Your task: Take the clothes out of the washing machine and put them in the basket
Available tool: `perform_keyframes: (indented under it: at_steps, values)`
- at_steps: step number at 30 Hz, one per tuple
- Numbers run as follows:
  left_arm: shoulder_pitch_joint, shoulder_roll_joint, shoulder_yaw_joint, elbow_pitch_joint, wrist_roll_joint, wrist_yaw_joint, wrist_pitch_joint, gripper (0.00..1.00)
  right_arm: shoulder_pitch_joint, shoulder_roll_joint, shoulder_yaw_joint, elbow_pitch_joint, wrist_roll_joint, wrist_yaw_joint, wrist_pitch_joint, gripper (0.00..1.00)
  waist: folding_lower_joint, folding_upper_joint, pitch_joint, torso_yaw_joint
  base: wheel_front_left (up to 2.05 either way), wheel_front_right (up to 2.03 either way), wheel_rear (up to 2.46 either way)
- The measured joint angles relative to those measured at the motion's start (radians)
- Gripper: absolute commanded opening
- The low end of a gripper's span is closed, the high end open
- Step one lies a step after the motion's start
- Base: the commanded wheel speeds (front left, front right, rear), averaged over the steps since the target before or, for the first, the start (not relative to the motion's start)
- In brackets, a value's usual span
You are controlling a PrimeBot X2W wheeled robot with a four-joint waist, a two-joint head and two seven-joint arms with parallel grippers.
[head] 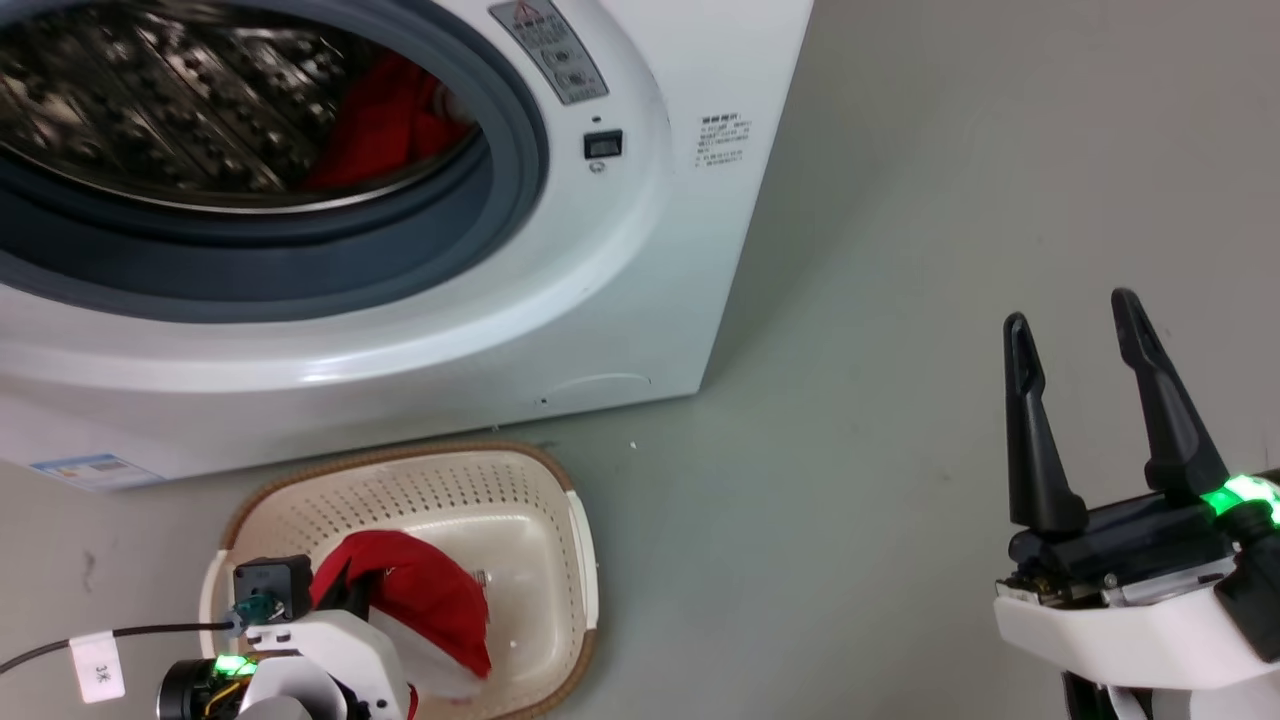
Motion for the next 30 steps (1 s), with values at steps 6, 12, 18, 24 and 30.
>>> perform_keyframes:
  at_steps: [6,12,18,24,30]
  values:
    - [-0.088,-0.012,0.018,0.139,0.003,-0.021,0.000,0.00,-0.050,0.000,0.001,-0.012,0.007,0.000,0.000,1.00,0.0001,0.0000,0.104,-0.023,0.00,0.00,0.00]
    - [-0.193,-0.022,0.023,0.271,0.012,-0.022,0.000,0.00,-0.104,0.000,0.001,-0.021,0.016,0.000,0.000,1.00,0.0001,0.0000,0.212,-0.038,0.00,0.00,0.00]
    - [-0.285,-0.026,0.006,0.389,0.026,-0.022,0.006,0.00,-0.150,0.000,0.005,-0.028,0.027,0.000,0.000,1.00,0.0000,0.0000,0.316,-0.047,0.00,0.00,0.00]
    - [-0.351,-0.032,-0.017,0.439,0.038,-0.018,0.023,0.00,-0.177,0.000,-0.002,-0.032,0.043,0.000,0.000,1.00,0.0000,-0.0001,0.406,-0.050,0.00,0.00,0.00]
    - [-0.373,-0.032,-0.030,0.459,0.046,-0.005,0.033,0.00,-0.193,0.000,0.002,-0.032,0.045,0.000,0.000,1.00,0.0000,0.0000,0.461,-0.049,0.00,0.00,0.00]
